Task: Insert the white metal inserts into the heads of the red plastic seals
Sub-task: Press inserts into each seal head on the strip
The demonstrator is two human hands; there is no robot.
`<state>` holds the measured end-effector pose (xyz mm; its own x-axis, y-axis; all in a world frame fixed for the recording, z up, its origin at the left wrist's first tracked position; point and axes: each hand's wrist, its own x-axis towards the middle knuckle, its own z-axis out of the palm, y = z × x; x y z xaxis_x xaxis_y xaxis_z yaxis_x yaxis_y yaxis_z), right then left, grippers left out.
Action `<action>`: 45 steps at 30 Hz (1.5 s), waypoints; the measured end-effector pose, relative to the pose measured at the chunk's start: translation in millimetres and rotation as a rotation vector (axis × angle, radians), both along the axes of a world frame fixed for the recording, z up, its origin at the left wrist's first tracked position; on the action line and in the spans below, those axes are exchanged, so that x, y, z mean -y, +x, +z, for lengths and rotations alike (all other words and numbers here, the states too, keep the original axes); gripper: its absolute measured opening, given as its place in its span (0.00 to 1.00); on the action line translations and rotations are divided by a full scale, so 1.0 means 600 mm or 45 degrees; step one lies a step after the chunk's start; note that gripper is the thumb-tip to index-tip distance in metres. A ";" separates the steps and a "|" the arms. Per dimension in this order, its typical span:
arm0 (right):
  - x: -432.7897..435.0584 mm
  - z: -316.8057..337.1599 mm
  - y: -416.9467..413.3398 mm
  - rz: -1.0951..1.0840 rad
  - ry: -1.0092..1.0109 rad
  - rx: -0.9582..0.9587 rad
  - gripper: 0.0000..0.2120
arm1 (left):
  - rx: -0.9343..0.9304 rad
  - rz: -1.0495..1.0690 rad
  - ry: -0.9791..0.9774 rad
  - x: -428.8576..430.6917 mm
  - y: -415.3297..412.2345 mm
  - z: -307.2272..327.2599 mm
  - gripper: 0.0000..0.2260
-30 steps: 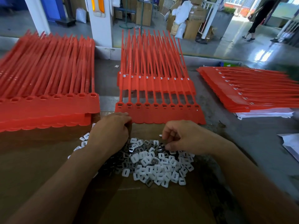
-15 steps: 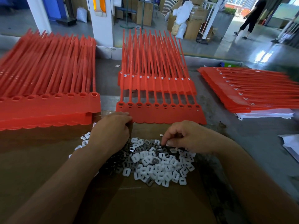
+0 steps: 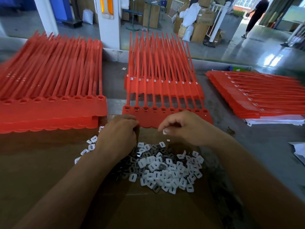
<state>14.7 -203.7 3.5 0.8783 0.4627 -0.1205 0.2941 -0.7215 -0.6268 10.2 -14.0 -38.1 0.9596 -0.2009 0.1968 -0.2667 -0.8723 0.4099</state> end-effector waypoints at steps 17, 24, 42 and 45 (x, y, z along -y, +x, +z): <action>-0.144 -0.038 0.130 -0.306 0.212 0.142 0.06 | -0.009 -0.026 0.080 -0.003 -0.002 0.003 0.16; -0.158 -0.045 0.142 -0.322 0.034 0.128 0.08 | -0.002 -0.030 0.101 -0.003 -0.002 -0.001 0.16; -0.162 -0.049 0.141 -0.468 0.140 0.180 0.06 | -0.024 -0.015 0.107 -0.003 0.000 -0.004 0.15; -0.164 -0.045 0.148 -0.505 0.078 0.151 0.08 | -0.013 -0.016 0.103 -0.002 0.001 -0.004 0.15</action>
<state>103.8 -105.2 -23.2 0.9960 0.0890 0.0095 0.0737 -0.7557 -0.6507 10.6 -12.6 -40.3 0.9588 -0.2276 0.1701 -0.2740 -0.8992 0.3412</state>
